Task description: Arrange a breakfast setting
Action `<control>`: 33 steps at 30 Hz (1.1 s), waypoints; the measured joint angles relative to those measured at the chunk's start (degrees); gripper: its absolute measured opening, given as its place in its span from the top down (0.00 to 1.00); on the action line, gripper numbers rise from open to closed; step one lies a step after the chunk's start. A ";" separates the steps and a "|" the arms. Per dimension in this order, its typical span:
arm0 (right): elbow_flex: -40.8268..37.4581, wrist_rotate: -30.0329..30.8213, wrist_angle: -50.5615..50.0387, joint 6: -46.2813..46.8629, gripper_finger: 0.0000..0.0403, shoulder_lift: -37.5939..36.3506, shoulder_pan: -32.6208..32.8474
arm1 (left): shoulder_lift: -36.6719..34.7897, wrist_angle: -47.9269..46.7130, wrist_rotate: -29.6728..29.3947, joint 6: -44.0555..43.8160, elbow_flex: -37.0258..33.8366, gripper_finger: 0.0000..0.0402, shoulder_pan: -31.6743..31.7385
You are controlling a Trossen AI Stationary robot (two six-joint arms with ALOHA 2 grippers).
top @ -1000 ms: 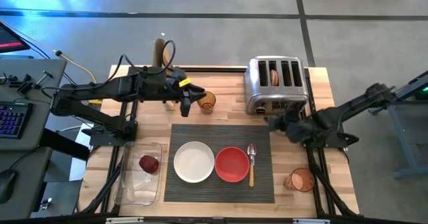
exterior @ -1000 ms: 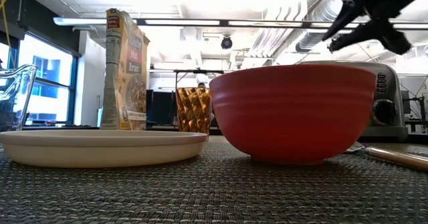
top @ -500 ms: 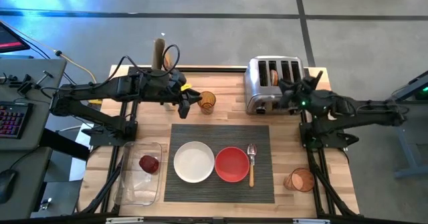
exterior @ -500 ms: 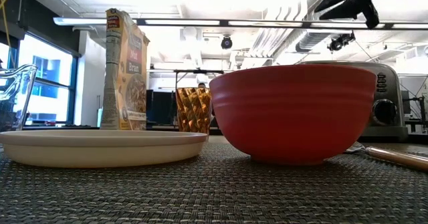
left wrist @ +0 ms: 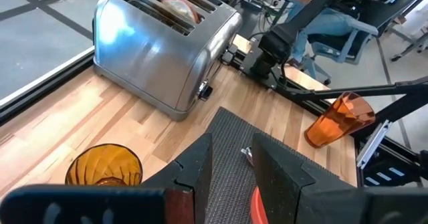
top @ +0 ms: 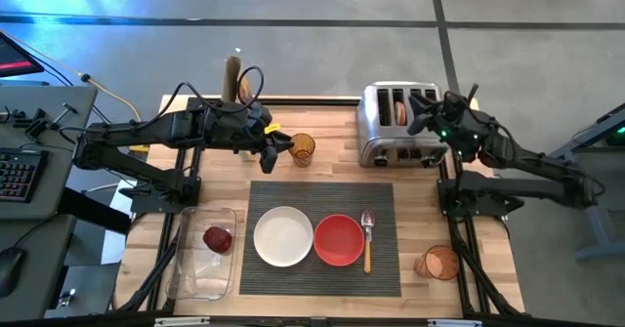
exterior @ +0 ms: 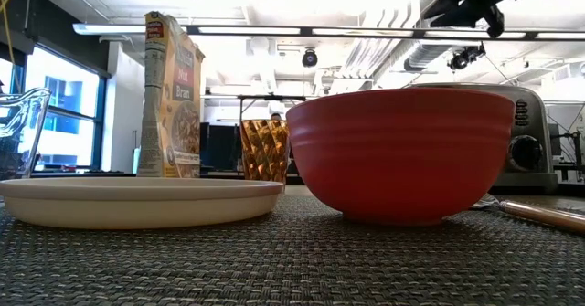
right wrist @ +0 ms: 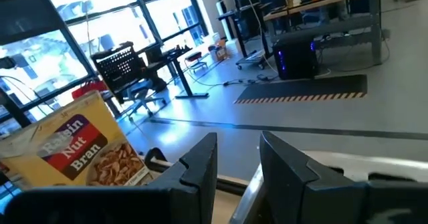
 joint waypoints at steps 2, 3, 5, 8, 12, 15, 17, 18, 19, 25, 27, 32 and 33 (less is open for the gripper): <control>0.16 -3.31 -0.21 0.21 0.77 0.53 -2.54 | 0.02 0.00 0.00 0.02 0.00 0.76 0.00; 0.71 -4.52 -0.65 0.55 0.77 1.03 -3.70 | 0.02 0.02 0.00 0.00 0.00 0.76 0.00; 2.40 -6.20 -1.78 0.31 0.77 2.45 -5.70 | 0.02 0.01 0.00 0.00 0.00 0.76 0.00; 6.70 -7.29 -5.53 -1.75 0.77 5.67 -8.32 | 0.02 0.03 -0.01 0.00 0.00 0.76 0.00; 15.26 -7.50 -15.79 -1.07 0.77 11.20 -11.34 | 0.02 0.04 -0.01 0.00 0.00 0.76 0.00; 22.39 -7.79 -26.27 1.63 0.77 16.30 -12.91 | 0.02 0.03 0.00 0.00 0.00 0.76 0.00; 27.07 -8.72 -32.92 3.75 0.77 19.87 -13.85 | 0.02 0.04 0.00 0.00 0.00 0.76 0.00; 29.31 -9.46 -35.84 4.79 0.77 21.65 -14.25 | 0.02 0.02 -0.02 0.00 0.00 0.76 0.00; 31.37 -10.32 -38.43 5.73 0.77 23.38 -14.62 | 0.02 0.02 0.00 0.00 0.00 0.76 0.00; 41.14 -13.22 -51.35 7.76 0.77 33.05 -15.96 | 0.02 0.04 -0.02 0.00 0.00 0.76 0.00; 43.03 -13.65 -54.17 7.78 0.77 35.63 -16.23 | 0.02 0.02 0.00 0.00 0.00 0.76 0.00; 44.06 -15.77 -56.87 8.86 0.77 39.56 -16.45 | 0.02 -0.03 -0.02 0.02 0.00 0.76 0.00; 44.06 -15.75 -57.58 9.23 0.77 40.18 -16.45 | 0.02 -0.04 -0.01 0.02 0.00 0.76 0.00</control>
